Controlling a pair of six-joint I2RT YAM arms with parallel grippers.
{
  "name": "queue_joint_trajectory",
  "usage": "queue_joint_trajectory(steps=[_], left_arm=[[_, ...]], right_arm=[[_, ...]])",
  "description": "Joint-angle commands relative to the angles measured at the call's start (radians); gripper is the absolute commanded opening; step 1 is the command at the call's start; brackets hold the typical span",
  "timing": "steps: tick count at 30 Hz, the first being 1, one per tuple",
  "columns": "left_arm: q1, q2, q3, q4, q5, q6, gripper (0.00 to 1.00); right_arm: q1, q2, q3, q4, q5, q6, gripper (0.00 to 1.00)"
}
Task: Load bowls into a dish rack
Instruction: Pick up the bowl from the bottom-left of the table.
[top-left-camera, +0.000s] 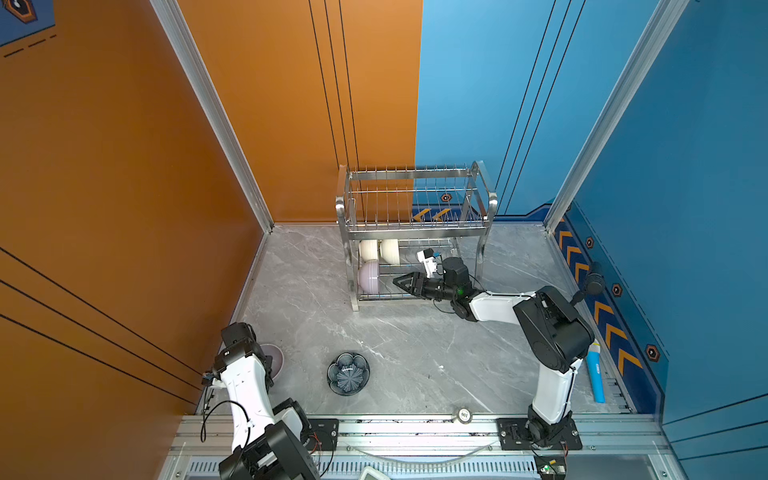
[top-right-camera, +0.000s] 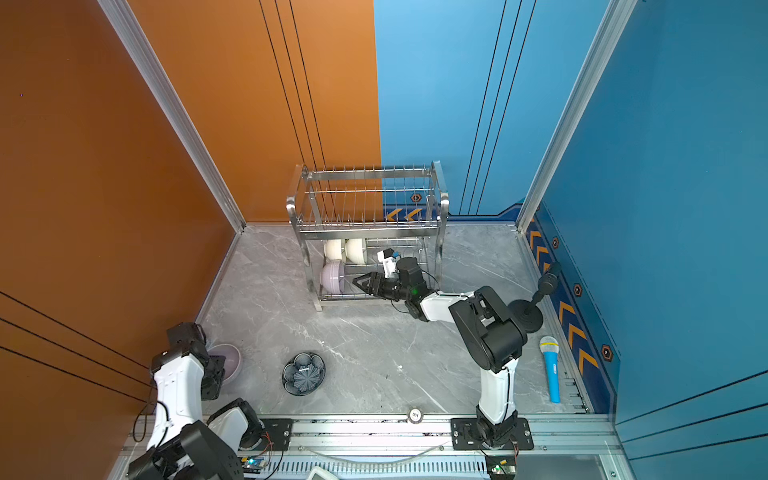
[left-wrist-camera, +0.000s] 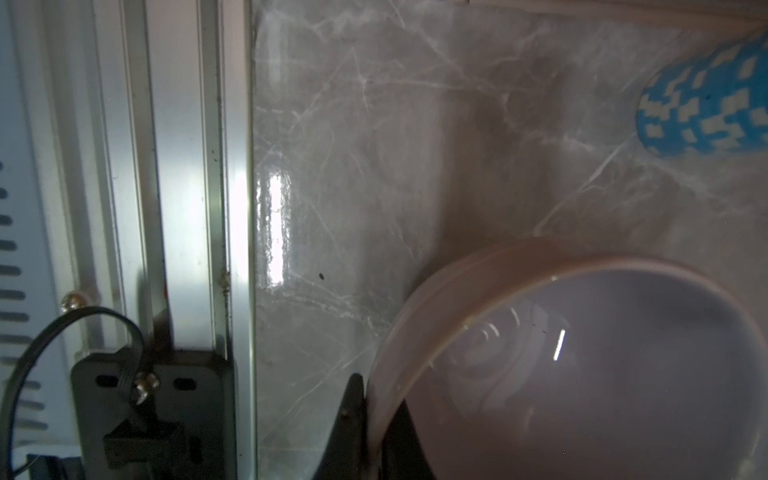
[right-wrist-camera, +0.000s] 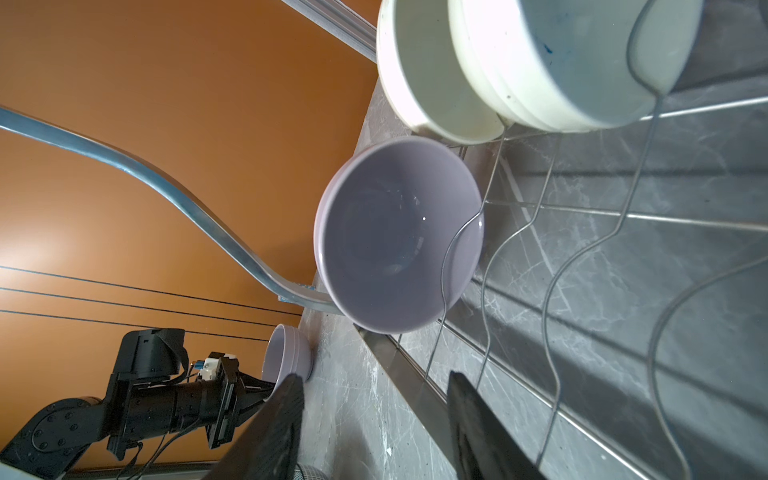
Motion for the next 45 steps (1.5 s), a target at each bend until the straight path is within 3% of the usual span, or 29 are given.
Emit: queue_joint_trajectory(steps=[1,26,34,45], left_arm=[[0.000,-0.047,0.007,-0.051,0.036,0.007,0.00],[-0.084,-0.211,0.188,-0.199,0.137,0.009,0.00],[-0.151,-0.213,0.256,-0.200,0.167,-0.008,0.00],[-0.297,-0.142,0.363,-0.195,0.169,0.113,0.00]], right_arm=[[-0.003,0.012,0.028,0.033,-0.026,0.011,0.57],[-0.003,-0.028,0.005,0.056,-0.041,-0.002,0.57],[-0.003,-0.044,-0.004,0.057,-0.040,-0.013,0.57],[-0.002,-0.074,-0.012,0.028,-0.036,-0.041,0.57]])
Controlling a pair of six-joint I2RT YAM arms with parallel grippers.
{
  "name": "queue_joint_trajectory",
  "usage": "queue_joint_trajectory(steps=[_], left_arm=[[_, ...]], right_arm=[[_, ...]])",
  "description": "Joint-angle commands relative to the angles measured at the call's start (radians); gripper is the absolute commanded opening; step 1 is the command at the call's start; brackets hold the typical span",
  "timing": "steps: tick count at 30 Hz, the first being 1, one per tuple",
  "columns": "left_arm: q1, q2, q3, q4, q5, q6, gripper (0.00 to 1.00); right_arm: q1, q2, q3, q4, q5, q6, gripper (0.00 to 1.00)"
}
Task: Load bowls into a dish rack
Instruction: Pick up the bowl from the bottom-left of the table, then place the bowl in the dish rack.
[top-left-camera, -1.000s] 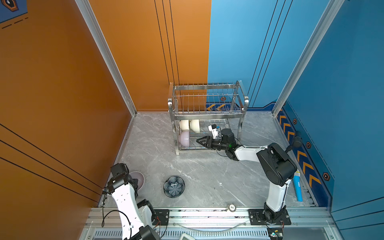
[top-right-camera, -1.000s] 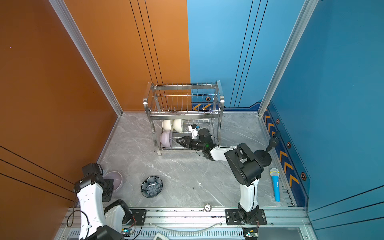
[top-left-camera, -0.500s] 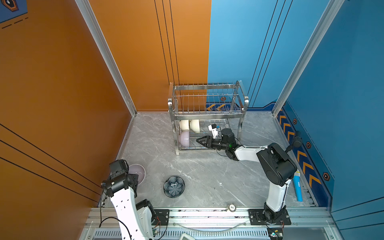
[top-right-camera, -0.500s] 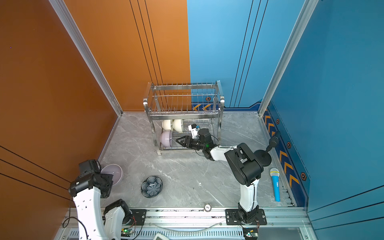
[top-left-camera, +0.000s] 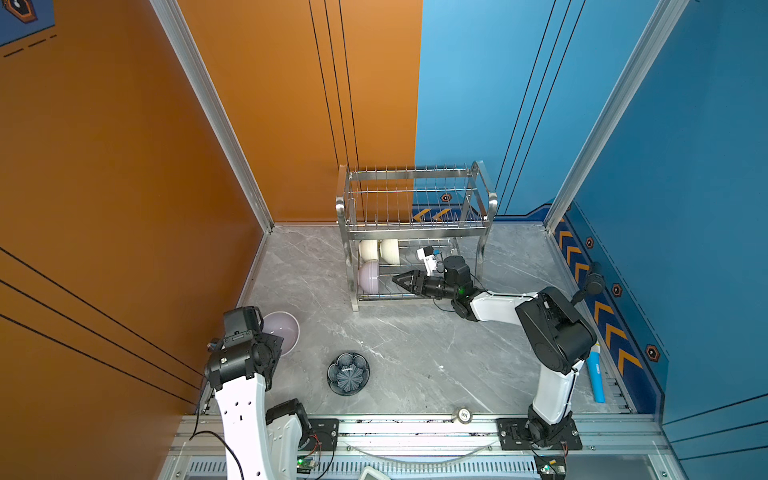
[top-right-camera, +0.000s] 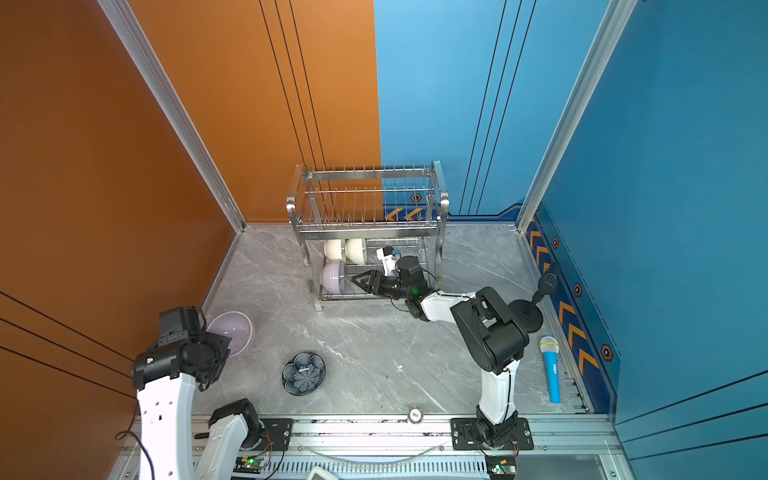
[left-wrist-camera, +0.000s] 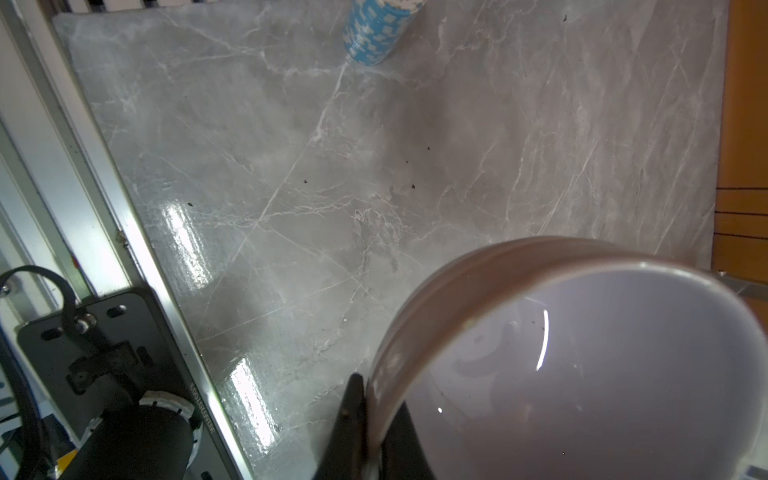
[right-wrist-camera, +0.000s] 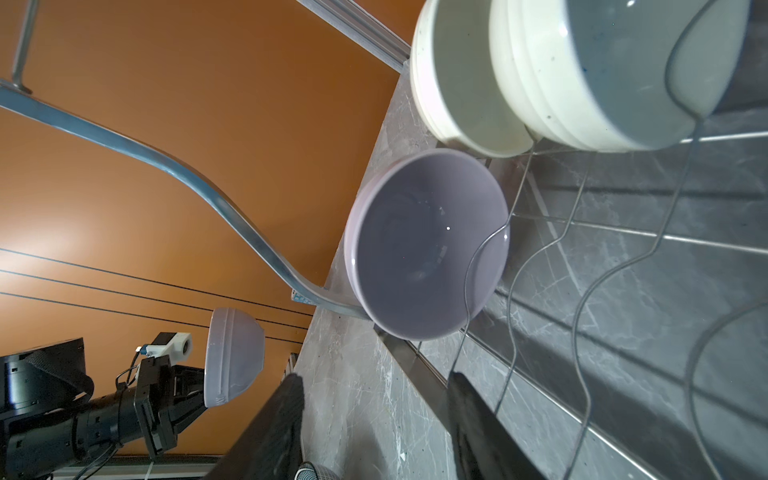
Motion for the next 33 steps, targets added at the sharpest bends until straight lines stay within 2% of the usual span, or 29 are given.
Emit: queue_joint_trajectory(steps=[1,10,17,29,33], left_arm=[[-0.042,0.022,0.073,0.015,0.016,0.083,0.00],[-0.201,0.089,0.166,0.015,0.005,0.242,0.00],[-0.364,0.146,0.242,0.013,-0.043,0.332,0.00],[-0.656,0.289,0.321,0.014,-0.177,0.400,0.00],[-0.711,0.335,0.339,0.014,-0.208,0.408,0.00]], right_arm=[[0.000,-0.050,-0.012,-0.008,-0.017,-0.045,0.57],[0.007,-0.073,-0.002,-0.065,-0.014,-0.094,0.57],[0.016,-0.111,0.002,-0.146,-0.013,-0.170,0.57],[0.043,-0.243,-0.001,-0.372,0.010,-0.399,0.57],[0.049,-0.284,-0.003,-0.435,-0.001,-0.463,0.57]])
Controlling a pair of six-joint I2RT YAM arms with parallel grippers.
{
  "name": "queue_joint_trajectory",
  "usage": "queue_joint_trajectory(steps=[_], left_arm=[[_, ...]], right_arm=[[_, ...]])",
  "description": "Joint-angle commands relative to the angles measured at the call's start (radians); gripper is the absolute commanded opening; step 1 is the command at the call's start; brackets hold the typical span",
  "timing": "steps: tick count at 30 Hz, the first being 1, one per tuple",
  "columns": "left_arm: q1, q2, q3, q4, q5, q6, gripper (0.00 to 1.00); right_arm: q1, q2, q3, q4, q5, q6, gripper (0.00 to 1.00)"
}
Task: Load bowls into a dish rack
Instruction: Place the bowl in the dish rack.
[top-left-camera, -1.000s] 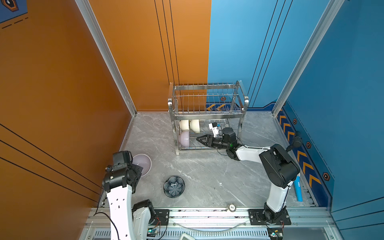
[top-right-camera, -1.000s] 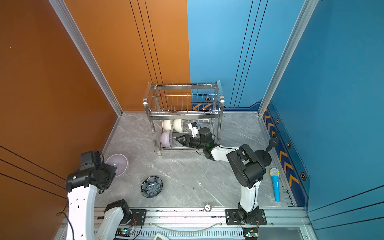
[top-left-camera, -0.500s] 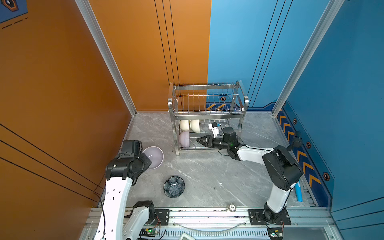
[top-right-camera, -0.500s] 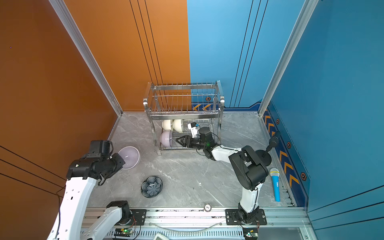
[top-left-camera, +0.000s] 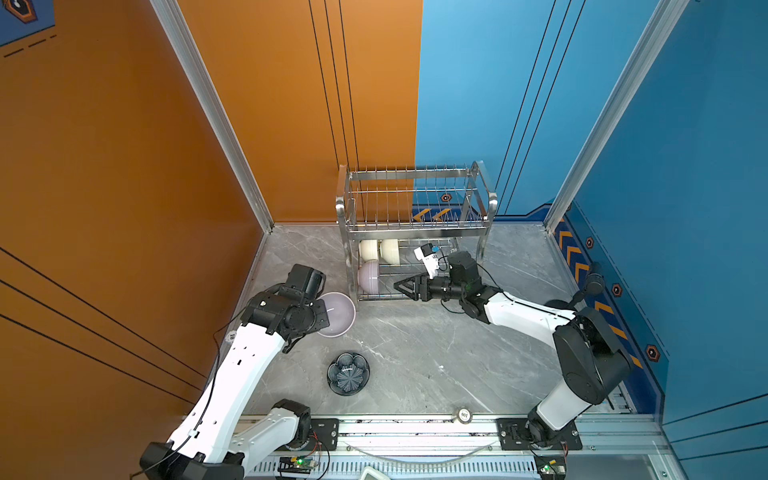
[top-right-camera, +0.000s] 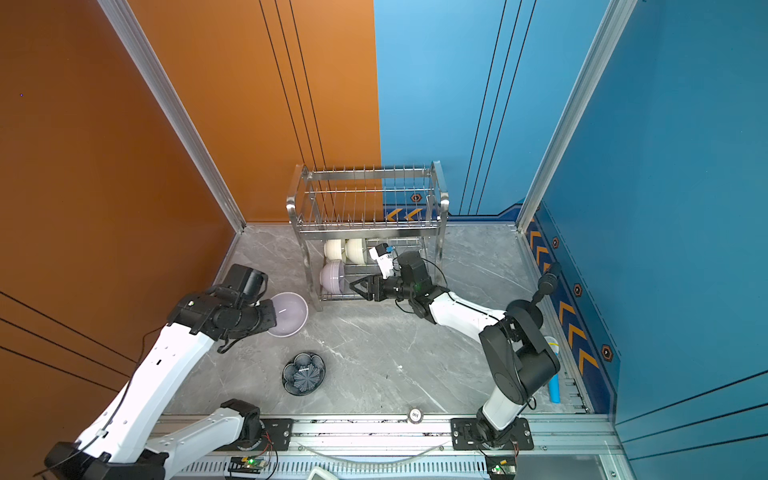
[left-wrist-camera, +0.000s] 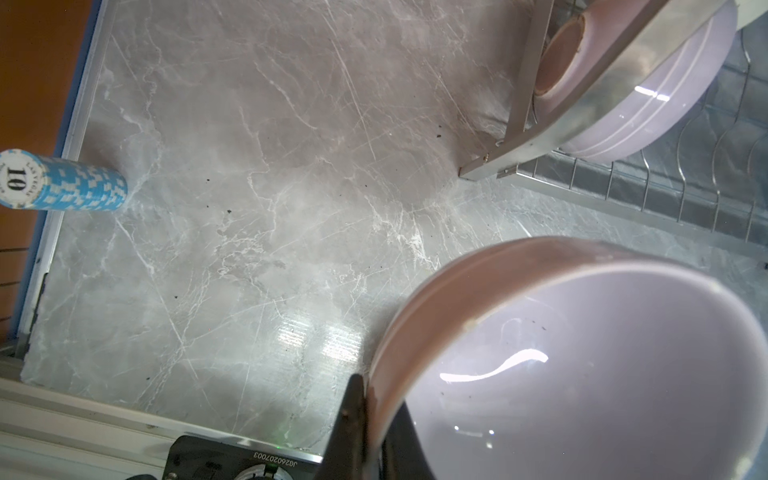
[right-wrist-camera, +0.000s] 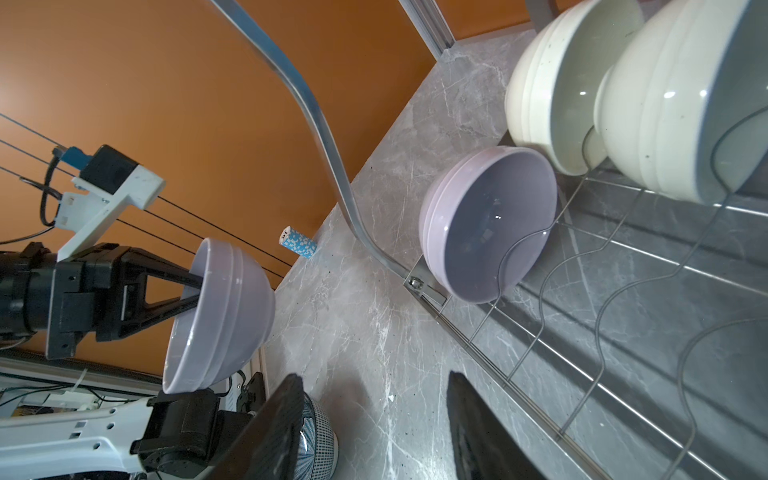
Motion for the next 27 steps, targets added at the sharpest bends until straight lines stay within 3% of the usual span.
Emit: queue_joint_trajectory(steps=[1,9,17,27], left_arm=[[-0.039,0.020,0.055,0.017,-0.060,0.026,0.00],[-0.104,0.079,0.074,0.018,-0.079,0.040,0.00],[-0.137,0.112,0.074,0.018,-0.070,0.048,0.00],[-0.185,0.135,0.067,0.019,-0.065,0.056,0.00]], right_arm=[[0.008,-0.049,-0.002,-0.101,-0.013,-0.110,0.57],[0.068,-0.154,0.019,-0.286,0.002,-0.327,0.57],[0.240,-0.204,0.127,-0.557,0.186,-0.601,0.57],[0.399,-0.187,0.200,-0.679,0.369,-0.760,0.56]])
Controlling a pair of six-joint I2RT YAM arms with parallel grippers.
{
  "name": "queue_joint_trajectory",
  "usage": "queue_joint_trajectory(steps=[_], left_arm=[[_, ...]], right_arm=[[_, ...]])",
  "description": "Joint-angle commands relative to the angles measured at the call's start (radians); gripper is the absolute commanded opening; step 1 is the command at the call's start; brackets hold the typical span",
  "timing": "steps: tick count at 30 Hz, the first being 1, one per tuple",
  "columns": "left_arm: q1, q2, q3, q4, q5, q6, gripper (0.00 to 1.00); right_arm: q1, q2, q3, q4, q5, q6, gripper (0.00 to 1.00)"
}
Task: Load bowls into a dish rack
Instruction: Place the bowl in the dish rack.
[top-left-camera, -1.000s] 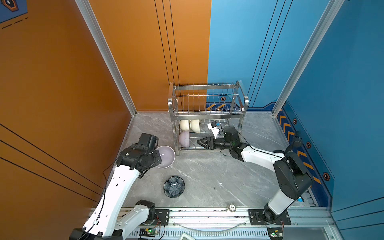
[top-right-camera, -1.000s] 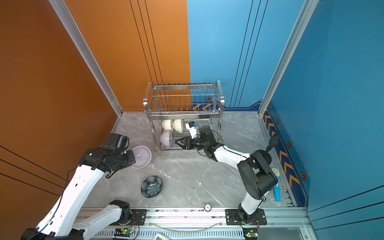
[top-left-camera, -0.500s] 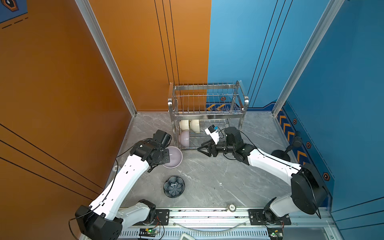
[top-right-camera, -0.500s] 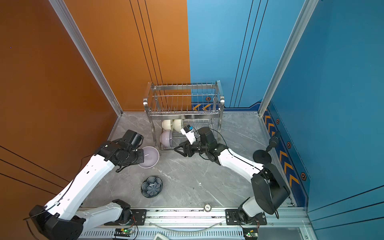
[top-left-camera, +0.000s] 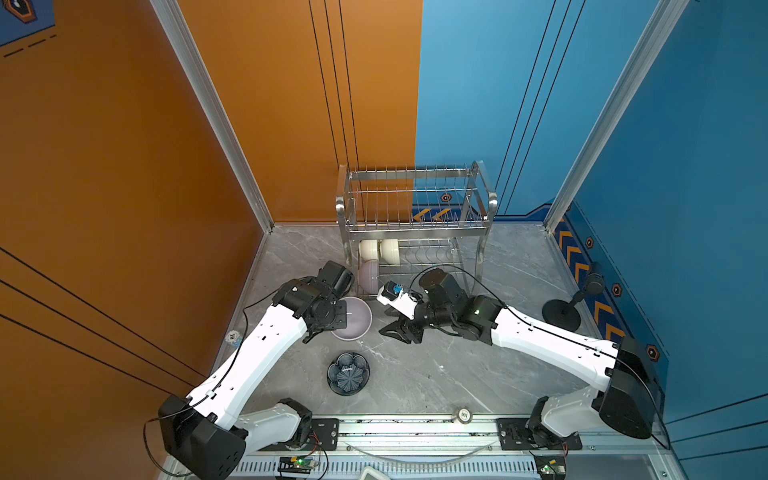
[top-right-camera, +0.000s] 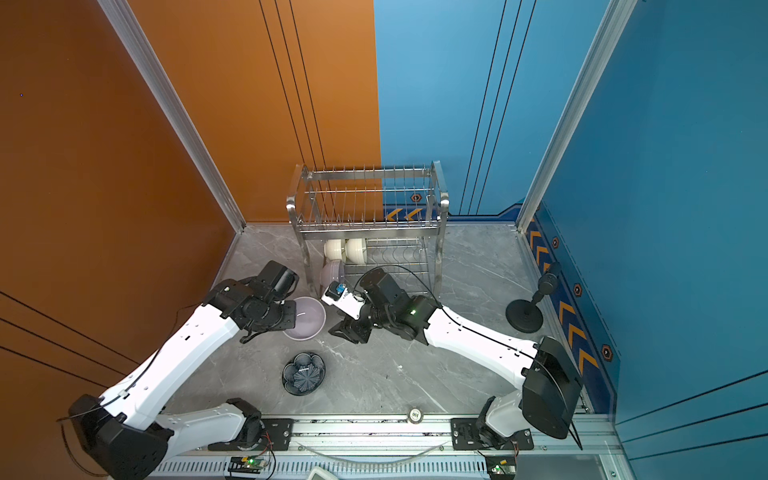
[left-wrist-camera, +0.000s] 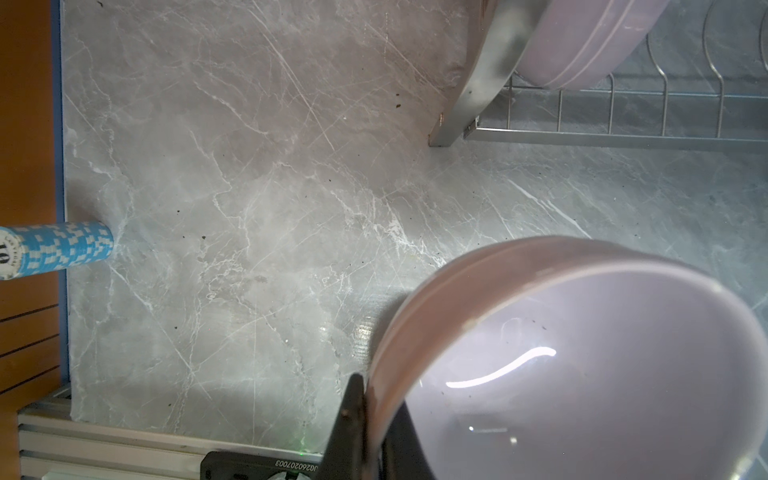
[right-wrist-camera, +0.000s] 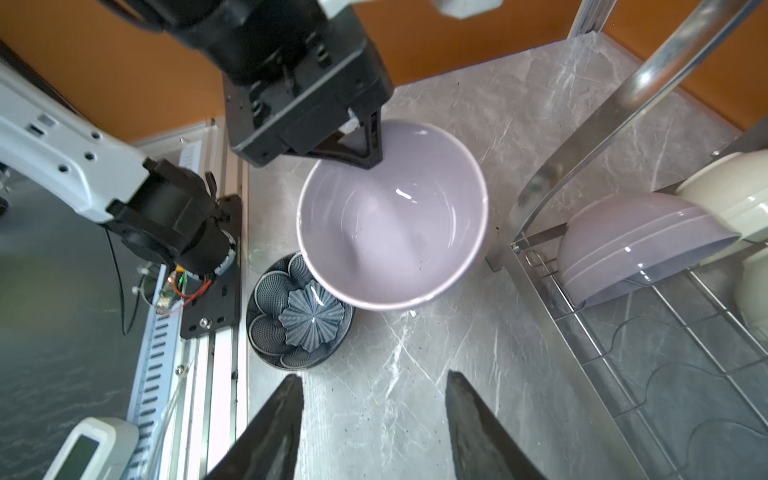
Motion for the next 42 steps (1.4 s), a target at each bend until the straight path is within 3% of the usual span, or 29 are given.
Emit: queue_joint_trajectory(steps=[1,16,30,42], left_arm=[[-0.016,0.003,0.032,0.017,-0.006,0.017,0.00],[-0.076,0.016,0.035,0.032,0.038,0.041,0.00],[-0.122,0.033,0.051,0.033,0.057,0.061,0.00],[-0.144,0.048,0.053,0.033,0.056,0.071,0.00]], right_arm=[[0.049,-0.002,0.034,-0.085,0.117,-0.104,0.56],[0.223,0.063,0.097,-0.126,0.361,-0.289,0.55],[0.270,0.153,0.151,-0.143,0.439,-0.365,0.53],[0.313,0.229,0.199,-0.176,0.511,-0.421,0.42]])
